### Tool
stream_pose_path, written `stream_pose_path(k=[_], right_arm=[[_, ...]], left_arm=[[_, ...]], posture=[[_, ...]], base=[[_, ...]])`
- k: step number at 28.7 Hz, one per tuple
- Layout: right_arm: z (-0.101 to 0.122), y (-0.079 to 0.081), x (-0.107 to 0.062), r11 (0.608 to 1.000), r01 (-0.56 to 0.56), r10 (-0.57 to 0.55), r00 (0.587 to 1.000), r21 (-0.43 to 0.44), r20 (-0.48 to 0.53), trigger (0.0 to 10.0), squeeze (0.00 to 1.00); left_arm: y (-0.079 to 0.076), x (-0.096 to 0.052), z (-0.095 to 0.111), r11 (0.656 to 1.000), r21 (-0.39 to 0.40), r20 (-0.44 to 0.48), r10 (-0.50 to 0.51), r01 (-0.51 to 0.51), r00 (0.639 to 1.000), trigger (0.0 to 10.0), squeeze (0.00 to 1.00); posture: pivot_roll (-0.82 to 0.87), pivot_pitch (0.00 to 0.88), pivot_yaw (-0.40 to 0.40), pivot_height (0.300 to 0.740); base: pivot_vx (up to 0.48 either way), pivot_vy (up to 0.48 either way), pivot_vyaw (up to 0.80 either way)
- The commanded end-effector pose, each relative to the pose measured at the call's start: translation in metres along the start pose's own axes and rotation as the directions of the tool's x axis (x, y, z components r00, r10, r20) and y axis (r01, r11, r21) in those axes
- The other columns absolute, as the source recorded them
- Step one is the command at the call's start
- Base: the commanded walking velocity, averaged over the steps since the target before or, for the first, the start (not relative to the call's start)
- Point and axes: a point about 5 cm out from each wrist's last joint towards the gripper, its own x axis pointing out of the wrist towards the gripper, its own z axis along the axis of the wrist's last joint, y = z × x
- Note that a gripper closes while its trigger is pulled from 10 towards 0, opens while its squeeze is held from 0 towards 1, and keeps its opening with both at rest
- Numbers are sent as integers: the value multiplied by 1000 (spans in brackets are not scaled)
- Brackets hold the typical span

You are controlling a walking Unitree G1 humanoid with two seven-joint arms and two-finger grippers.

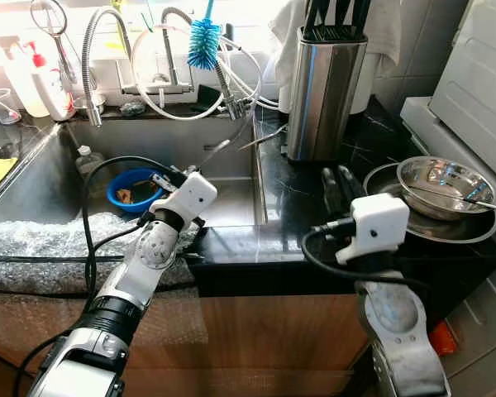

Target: Kitchen organization

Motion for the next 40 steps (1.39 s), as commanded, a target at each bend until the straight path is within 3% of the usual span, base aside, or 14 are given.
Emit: stream_pose_path(k=[1, 6, 13, 14, 15, 16, 19, 21, 24, 25, 26, 28, 37, 40], right_arm=[[0, -1, -1, 1000, 12, -12, 1000, -6, 10, 10000, 0], [-20, -9, -19, 996, 71, -74, 996, -45, -53, 10000, 0], [-25, -12, -24, 995, 87, -89, 994, -43, -55, 10000, 0], [-27, -13, -24, 994, 92, -95, 994, -52, -57, 10000, 0], [-27, -13, -24, 994, 91, -94, 994, -56, -56, 10000, 0], [-27, -13, -24, 994, 90, -93, 994, -62, -52, 10000, 0], [-26, -14, -22, 994, 93, -96, 994, -63, -47, 10000, 0], [-26, -13, -21, 994, 92, -95, 994, -63, -46, 10000, 0], [-27, -13, -22, 994, 89, -92, 995, -67, -44, 10000, 0], [-27, -13, -22, 994, 89, -92, 995, -67, -44, 10000, 0], [-27, -14, -23, 993, 92, -95, 994, -70, -45, 10000, 0], [-28, -15, -23, 993, 94, -98, 994, -72, -46, 10000, 0], [-30, -20, -30, 990, 112, -117, 992, -89, -51, 10000, 0], [-34, -21, -34, 988, 115, -122, 990, -99, -64, 10000, 0]], left_arm=[[8, 6, 3, 999, -23, -1, 36, -36, 999, 0, 0], [38, 15, 5, 953, -207, -28, 222, -223, 975, 392, 0], [56, 19, 1, 896, -314, -85, 305, -316, 949, 902, 0], [59, 21, 0, 886, -332, -94, 312, -325, 946, 3490, 0], [60, 22, -1, 883, -336, -95, 314, -327, 945, 3490, 0], [61, 22, -1, 881, -339, -95, 316, -329, 944, 10000, 0], [66, 25, -4, 834, -423, -131, 332, -355, 934, 10000, 0], [72, 26, -10, 746, -534, -194, 351, -399, 916, 10000, 0], [79, 26, -17, 657, -605, -254, 375, -449, 891, 10000, 0], [79, 26, -17, 657, -605, -254, 375, -449, 891, 10000, 0], [81, 25, -23, 596, -644, -302, 377, -479, 876, 10000, 0], [82, 25, -27, 564, -661, -333, 371, -495, 867, 10000, 0], [97, 28, -39, 722, -535, -399, 243, -440, 884, 10000, 0], [101, 28, -39, 742, -516, -402, 232, -428, 886, 10000, 0]], posture=[[-86, 0, 34, 740], [-91, 0, 44, 740], [-99, 0, 57, 740], [-98, 0, 58, 740], [-98, 0, 58, 740], [-98, 0, 58, 740], [-101, 0, 60, 740], [-101, 0, 63, 740], [-108, 0, 68, 740], [-108, 0, 68, 740], [-111, 0, 69, 740], [-113, 0, 70, 740], [-127, 0, 91, 740], [-126, 0, 93, 740]], base=[[0, 0, 0], [0, 0, 0], [0, 0, 0], [0, 0, 0], [0, 0, 0], [0, 0, 0], [0, 0, 0], [0, 0, 0], [0, 0, 0], [0, 0, 0], [0, 0, 0], [0, 0, 0], [0, 0, 0], [0, 0, 0]])
